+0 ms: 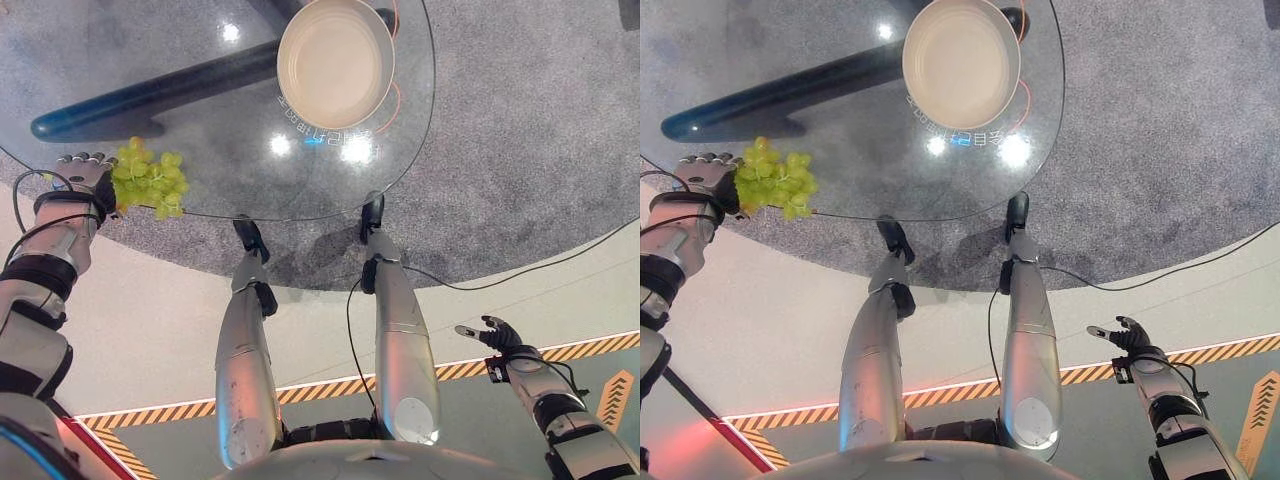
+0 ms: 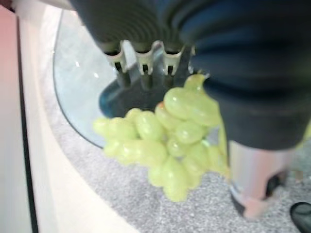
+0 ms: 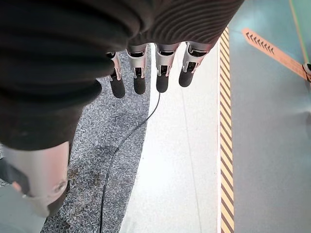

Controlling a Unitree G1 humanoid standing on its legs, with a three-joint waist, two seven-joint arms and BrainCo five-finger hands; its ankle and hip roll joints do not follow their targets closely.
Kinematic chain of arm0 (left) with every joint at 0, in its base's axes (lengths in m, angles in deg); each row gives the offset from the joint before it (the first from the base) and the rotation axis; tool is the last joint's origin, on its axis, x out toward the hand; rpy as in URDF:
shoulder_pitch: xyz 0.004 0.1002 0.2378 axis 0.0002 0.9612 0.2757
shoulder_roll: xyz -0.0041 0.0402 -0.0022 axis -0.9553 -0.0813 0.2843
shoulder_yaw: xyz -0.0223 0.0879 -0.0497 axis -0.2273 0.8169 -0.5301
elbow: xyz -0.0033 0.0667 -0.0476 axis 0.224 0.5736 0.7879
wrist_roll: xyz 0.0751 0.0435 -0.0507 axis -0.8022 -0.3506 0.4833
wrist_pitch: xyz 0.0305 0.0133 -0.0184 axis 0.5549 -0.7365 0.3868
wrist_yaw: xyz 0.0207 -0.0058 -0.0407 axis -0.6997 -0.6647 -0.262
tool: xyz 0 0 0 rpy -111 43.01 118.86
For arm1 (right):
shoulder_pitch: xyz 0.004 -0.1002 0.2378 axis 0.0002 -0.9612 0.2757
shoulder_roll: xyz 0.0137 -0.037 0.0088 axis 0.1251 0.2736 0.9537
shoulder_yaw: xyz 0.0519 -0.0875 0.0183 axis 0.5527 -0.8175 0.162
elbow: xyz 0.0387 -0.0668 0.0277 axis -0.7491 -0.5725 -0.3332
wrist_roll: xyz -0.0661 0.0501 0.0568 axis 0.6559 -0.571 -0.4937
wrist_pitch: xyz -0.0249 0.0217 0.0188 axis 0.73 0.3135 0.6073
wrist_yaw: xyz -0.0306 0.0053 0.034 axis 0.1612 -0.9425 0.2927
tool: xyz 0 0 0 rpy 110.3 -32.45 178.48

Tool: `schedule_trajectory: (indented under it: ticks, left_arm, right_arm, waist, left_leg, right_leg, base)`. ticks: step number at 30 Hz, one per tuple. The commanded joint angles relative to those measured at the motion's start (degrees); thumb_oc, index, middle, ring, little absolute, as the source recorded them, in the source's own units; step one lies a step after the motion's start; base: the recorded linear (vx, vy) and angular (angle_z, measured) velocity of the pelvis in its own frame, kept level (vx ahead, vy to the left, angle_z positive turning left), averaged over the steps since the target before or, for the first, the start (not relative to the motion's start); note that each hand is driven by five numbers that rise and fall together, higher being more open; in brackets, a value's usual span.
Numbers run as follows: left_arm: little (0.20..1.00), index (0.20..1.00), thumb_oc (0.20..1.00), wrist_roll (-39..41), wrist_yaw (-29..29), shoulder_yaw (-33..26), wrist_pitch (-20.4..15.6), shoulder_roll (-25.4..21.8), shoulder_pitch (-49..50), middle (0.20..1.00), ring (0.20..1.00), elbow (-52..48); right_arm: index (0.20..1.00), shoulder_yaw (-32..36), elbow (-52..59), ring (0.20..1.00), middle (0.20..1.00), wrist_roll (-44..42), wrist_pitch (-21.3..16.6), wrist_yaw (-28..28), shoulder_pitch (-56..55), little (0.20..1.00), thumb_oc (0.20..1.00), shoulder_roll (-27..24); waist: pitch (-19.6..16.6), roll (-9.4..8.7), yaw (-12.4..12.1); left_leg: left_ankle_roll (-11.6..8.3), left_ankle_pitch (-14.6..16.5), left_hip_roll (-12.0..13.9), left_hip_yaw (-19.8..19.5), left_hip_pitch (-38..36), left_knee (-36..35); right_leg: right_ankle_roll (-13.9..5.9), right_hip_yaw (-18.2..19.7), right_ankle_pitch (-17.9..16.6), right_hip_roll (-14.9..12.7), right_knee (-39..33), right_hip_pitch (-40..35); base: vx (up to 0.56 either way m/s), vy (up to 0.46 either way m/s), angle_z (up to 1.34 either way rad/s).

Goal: Pick up fruits into the plate

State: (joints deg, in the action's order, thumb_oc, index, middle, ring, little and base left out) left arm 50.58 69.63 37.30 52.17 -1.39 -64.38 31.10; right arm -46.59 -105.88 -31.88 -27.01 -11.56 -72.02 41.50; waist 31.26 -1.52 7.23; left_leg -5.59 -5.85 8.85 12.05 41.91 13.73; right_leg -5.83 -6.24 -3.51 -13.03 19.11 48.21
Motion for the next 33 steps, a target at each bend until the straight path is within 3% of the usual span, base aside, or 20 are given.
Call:
schedule_trajectory:
  ticks: [1,7,8,9,12,17,25,33]
  left_arm:
    - [1.0,1.0,1.0,0.94,0.31,-1.25,3.62,-2.32,3.75,1.0,1.0,0.53]
    - [1.0,1.0,1.0,2.04,11.09,-4.54,7.73,-0.92,3.15,1.0,1.0,5.41]
    - [1.0,1.0,1.0,3.61,15.67,-6.19,8.26,-0.1,3.08,1.0,1.0,7.77]
    - [1.0,1.0,1.0,4.04,16.74,-6.53,8.34,0.1,3.04,1.0,1.0,8.24]
    - [1.0,1.0,1.0,8.19,26.91,-10.38,8.17,2.77,1.46,1.0,1.0,13.84]
    - [1.0,1.0,1.0,10.73,33.64,-12.52,6.98,5.85,-2.13,1.0,1.0,18.54]
    - [1.0,1.0,1.0,6.25,31.07,-8.75,4.82,7.1,-8.8,1.0,1.0,21.76]
    - [1.0,1.0,1.0,2.37,30.04,-4.42,4.11,9.26,-10.66,1.0,1.0,23.87]
  right_arm:
    - [1.0,0.61,0.45,1.0,1.0,-0.82,1.29,0.99,-4.12,1.0,1.0,-3.9]
    - [1.0,0.07,1.05,1.0,1.0,-1.54,0.8,1.33,-3.97,1.0,1.0,-3.19]
    - [1.0,-0.21,1.22,1.0,1.0,-1.87,0.71,1.22,-3.79,1.0,1.0,-3.01]
    - [1.0,-0.31,1.25,1.0,1.0,-2.0,0.61,1.28,-3.75,1.0,1.0,-2.96]
    - [1.0,-1.46,1.14,1.0,1.0,-2.98,-0.18,1.68,-3.2,1.0,1.0,-2.15]
    - [1.0,-3.6,1.28,1.0,1.0,-4.76,-1.8,2.5,-1.91,1.0,1.0,-1.28]
    - [1.0,-5.13,0.85,1.0,1.0,-7.27,-3.64,2.73,-1.05,1.0,1.0,-0.48]
    - [1.0,-5.47,0.71,1.0,1.0,-8.77,-4.63,2.7,0.05,1.0,1.0,0.07]
  waist:
    - [-1.46,1.58,1.12]
    - [-1.46,0.36,1.23]
    - [-1.46,-0.23,1.32]
    - [-1.46,-0.35,1.37]
    - [-1.46,-2.19,1.78]
    - [-1.46,-5.2,2.2]
    - [-1.46,-8.3,2.65]
    - [-1.46,-8.54,3.44]
  left_leg:
    - [1.96,10.62,-5.28,0.17,4.76,10.02]
    - [2.13,10.8,-4.98,-0.27,5.46,10.59]
    - [2.1,10.8,-4.79,-0.44,5.8,10.83]
    - [2.1,10.79,-4.76,-0.49,5.91,10.91]
    - [2.12,10.72,-4.24,-0.99,6.56,11.34]
    - [1.97,10.49,-3.48,-1.95,7.72,11.77]
    - [1.59,10.53,-2.57,-2.72,8.64,11.67]
    - [1.26,10.54,-2.02,-2.05,7.85,10.86]
  right_leg:
    - [-0.33,-1.81,1.35,5.69,-1.36,-0.56]
    - [-0.09,-1.71,1.34,6.17,-1.04,0.0]
    - [0.02,-1.65,1.31,6.39,-0.89,0.25]
    - [0.05,-1.61,1.31,6.47,-0.81,0.35]
    - [0.37,-1.28,1.41,7.38,-0.3,0.76]
    - [0.59,-0.98,1.11,8.69,0.14,1.09]
    - [0.27,-1.58,0.3,9.42,0.16,1.41]
    - [0.18,-2.03,-0.03,9.3,-0.53,1.03]
  base:
    - [0.0,0.0,0.0]
    - [0.0,-0.015,0.03]
    - [0.0,-0.032,0.04]
    - [-0.01,-0.048,0.01]
    - [-0.01,-0.053,-0.01]
    - [-0.01,-0.065,-0.05]
    - [-0.02,-0.084,-0.02]
    - [-0.01,-0.029,0.0]
